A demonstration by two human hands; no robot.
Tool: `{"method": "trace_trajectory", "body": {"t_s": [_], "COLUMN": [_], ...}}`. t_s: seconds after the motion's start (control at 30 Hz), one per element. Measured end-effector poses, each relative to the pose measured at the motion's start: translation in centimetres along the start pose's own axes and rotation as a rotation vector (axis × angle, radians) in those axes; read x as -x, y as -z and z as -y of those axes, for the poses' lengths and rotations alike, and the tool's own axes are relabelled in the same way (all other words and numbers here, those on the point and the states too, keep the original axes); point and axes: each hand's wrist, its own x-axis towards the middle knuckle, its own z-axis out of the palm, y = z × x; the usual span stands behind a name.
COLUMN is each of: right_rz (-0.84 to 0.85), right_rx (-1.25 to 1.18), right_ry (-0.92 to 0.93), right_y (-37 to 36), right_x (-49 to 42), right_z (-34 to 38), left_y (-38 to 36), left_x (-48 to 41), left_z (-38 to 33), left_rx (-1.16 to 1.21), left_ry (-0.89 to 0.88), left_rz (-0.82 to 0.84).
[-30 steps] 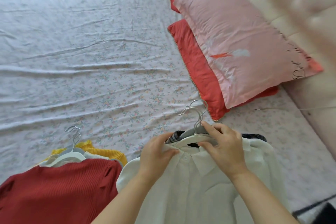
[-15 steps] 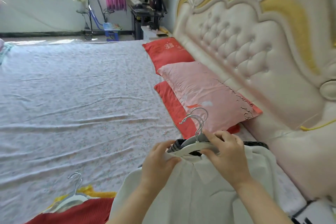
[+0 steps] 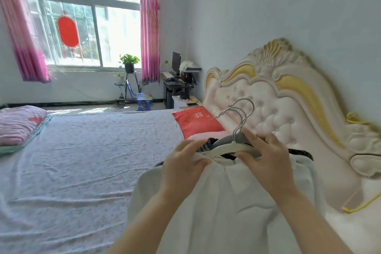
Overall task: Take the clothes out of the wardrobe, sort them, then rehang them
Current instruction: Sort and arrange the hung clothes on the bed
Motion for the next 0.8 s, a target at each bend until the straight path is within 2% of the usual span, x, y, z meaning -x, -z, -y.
{"method": "trace_trajectory", "body": {"t_s": [0.13, 0.33, 0.57, 0.8], "right_rz": [-0.087, -0.13, -0.094, -0.009], "right_rx": [-0.14, -0.375, -0.568, -0.687], "right_ry": [0.029, 0.109, 0.223, 0.255], "right_y": [0.3, -2.2, -4.8, -6.4], "right_x": [-4.0, -7.3, -7.1, -3.4], "right_z": [2.6, 9.2, 21.2, 35.7], "left_y": [4.0, 11.8, 23.7, 37.0], "left_x": [-2.6, -2.8, 1.7, 9.8], "left_z": [-2.8, -4.1, -3.9, -3.5], "left_rx": [-0.107, -0.288, -0.516, -0.661], "left_ry": [-0.097, -0.127, -0.029, 0.043], "left_rz": [-0.111, -0.306, -0.382, -0.448]}}
